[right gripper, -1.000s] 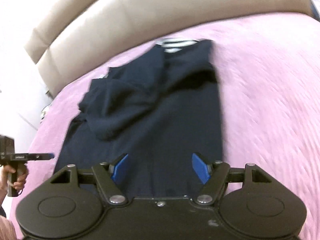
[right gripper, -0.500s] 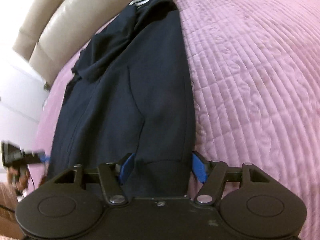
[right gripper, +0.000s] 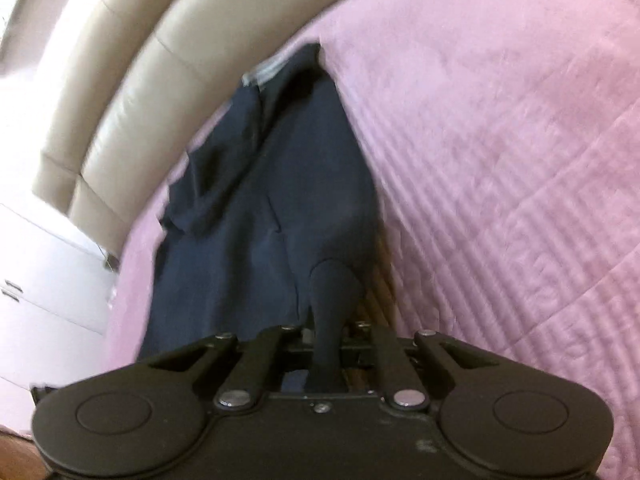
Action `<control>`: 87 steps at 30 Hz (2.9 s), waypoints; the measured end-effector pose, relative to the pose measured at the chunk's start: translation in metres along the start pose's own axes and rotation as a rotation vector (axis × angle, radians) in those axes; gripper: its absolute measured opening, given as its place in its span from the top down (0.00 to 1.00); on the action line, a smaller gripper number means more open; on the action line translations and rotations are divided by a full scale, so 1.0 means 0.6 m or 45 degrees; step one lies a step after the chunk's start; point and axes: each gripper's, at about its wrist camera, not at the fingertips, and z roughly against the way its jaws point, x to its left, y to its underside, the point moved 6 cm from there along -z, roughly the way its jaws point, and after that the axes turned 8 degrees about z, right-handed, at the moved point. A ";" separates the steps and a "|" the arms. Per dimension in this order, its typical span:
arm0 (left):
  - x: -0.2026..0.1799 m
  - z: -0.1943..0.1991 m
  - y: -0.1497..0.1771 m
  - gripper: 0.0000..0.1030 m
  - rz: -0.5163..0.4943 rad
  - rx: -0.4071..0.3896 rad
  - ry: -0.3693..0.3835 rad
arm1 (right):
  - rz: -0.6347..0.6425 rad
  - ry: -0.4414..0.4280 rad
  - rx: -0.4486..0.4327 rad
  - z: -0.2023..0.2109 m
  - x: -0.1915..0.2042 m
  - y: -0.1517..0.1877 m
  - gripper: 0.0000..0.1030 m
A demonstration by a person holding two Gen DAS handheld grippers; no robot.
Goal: Fold large clothes
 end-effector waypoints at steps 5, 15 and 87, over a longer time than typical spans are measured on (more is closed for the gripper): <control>-0.004 0.022 -0.006 0.92 0.050 -0.036 0.048 | -0.014 -0.079 -0.020 0.032 0.025 -0.014 0.94; -0.073 0.100 -0.108 0.92 -0.026 -0.227 0.133 | -0.035 -0.174 -0.171 0.046 0.085 -0.134 0.94; -0.101 -0.288 -0.616 0.98 0.040 -0.075 -0.359 | 0.195 0.080 0.116 -0.568 0.193 -0.577 0.96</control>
